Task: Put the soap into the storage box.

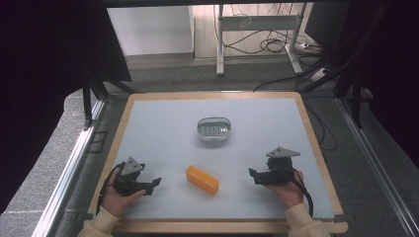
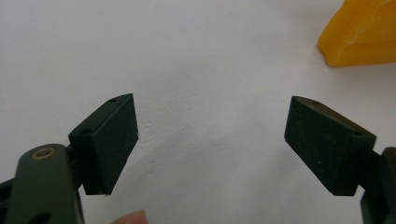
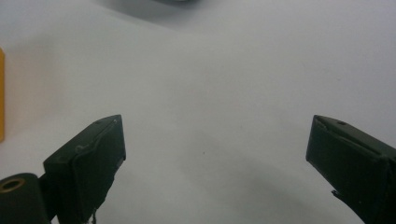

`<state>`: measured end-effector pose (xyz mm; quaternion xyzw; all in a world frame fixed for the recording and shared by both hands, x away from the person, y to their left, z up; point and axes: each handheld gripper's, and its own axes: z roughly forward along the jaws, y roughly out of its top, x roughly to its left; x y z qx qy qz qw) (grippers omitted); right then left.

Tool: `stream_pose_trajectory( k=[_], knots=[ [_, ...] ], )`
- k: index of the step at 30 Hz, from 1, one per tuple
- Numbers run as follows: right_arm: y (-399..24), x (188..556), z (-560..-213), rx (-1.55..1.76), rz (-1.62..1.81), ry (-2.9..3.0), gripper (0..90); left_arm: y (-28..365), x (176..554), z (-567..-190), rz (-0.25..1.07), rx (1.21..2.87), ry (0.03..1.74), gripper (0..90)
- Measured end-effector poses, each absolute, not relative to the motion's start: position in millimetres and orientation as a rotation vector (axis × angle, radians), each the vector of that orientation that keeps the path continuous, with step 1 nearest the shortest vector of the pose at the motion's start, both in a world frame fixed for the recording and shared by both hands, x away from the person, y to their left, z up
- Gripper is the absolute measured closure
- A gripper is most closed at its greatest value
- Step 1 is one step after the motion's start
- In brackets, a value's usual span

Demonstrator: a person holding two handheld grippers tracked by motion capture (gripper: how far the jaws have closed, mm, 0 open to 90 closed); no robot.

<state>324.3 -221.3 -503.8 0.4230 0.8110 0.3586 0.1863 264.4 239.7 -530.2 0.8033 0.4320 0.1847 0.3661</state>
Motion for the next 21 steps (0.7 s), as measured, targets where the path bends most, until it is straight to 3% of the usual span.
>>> stream_pose_trajectory(
  k=[17, 21],
  knots=[
    [-216.0, 304.5, -486.1, 1.129, 0.966, 2.239, 8.0, 239.2, 257.7, -526.9, 0.472, 2.055, 1.068, 17.9],
    [-213.8, 302.0, -487.9, 1.111, 0.952, 2.251, 12.3, 237.3, 259.0, -529.1, 0.467, 2.066, 1.070, 17.8]
  ],
)
